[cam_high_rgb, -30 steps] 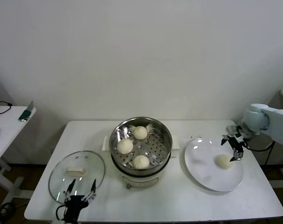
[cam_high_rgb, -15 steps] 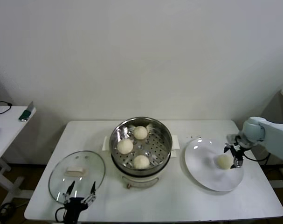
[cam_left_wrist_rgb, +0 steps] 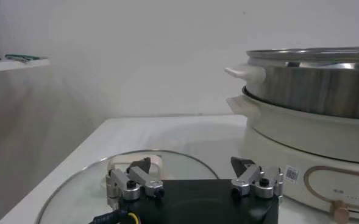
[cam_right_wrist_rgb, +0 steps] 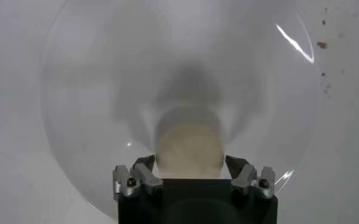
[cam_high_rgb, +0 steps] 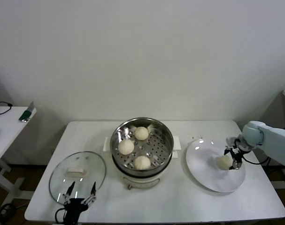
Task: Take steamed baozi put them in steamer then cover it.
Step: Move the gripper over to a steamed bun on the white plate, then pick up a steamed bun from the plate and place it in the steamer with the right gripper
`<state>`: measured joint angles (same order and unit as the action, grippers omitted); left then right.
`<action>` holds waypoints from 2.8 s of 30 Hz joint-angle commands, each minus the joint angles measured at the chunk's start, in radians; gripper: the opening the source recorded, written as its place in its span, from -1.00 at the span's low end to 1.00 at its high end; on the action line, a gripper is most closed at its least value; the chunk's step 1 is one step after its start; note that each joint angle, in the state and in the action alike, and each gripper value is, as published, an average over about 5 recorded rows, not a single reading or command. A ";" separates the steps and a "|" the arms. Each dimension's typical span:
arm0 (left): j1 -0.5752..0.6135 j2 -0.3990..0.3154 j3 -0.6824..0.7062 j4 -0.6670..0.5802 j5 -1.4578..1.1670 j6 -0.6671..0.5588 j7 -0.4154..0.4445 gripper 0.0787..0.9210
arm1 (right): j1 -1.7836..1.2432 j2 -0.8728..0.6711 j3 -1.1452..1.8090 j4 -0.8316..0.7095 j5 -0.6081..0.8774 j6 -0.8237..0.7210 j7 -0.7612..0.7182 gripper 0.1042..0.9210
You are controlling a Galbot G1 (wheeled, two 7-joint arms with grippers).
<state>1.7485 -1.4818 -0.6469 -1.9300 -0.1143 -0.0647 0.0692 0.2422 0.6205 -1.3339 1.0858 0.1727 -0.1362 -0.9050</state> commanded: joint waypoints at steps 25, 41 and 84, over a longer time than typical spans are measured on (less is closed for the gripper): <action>-0.023 0.001 0.029 0.006 0.011 0.006 -0.001 0.77 | 0.927 0.186 -0.507 0.439 0.569 -0.142 0.013 0.39; -0.031 0.000 0.037 0.007 0.012 0.009 -0.001 0.77 | 0.669 0.489 -0.310 0.490 0.740 -0.313 0.196 0.39; -0.029 0.000 0.022 -0.008 0.003 0.018 -0.017 0.77 | 0.512 0.411 -0.204 0.413 0.657 -0.301 0.236 0.76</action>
<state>1.7193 -1.4842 -0.6216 -1.9293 -0.1081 -0.0614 0.0590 0.7461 1.0898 -1.6515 1.4985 0.7564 -0.4552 -0.6648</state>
